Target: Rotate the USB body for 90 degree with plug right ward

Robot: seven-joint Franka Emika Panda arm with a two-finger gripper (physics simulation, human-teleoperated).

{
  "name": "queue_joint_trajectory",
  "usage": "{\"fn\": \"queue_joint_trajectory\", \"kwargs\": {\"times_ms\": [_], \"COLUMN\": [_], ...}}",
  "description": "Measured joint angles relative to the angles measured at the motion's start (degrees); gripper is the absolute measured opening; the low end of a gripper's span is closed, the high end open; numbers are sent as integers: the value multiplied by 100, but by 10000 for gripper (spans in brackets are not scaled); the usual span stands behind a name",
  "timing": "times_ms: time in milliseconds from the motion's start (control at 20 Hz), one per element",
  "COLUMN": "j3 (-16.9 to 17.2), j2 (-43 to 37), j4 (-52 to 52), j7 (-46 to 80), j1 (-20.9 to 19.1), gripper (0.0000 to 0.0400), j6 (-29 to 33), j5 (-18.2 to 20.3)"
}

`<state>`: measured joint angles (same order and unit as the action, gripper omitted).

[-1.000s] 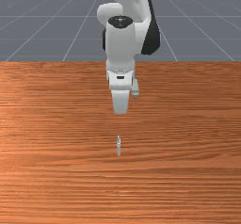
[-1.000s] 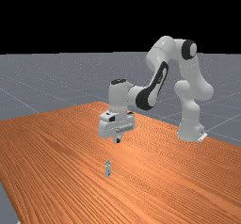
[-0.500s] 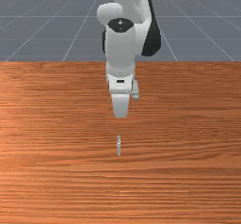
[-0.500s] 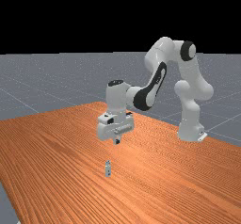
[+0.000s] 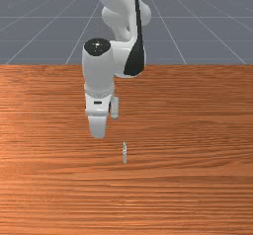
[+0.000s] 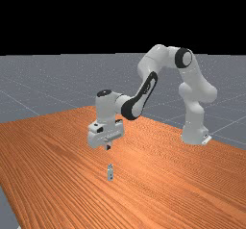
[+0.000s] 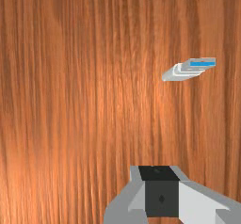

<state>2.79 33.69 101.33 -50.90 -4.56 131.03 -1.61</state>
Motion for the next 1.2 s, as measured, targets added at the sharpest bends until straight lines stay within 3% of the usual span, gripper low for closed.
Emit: {"fn": "queue_joint_trajectory", "kwargs": {"times_ms": [100, 350, 650, 750, 850, 900, 1050, 1200], "j3": [2, -13, -19, 5, -205, -43, -81, -79], "j2": [334, 782, 1164, 1100, 1087, 1074, 1012, 1045], "j4": [-225, -211, -674, -470, -450, -426, -279, -368], "j7": [9, 21, 34, 292, 47, 395, 427, 586], "j1": [3, -10, -5, 77, -5, 197, 301, 389], "gripper": [0, 0, 0, 0, 0, 0, 0, 0], "j6": [-63, 534, 383, 643, 631, 657, 874, 704], "j5": [-6, 18, 21, 74, 205, 80, 48, 69]}}
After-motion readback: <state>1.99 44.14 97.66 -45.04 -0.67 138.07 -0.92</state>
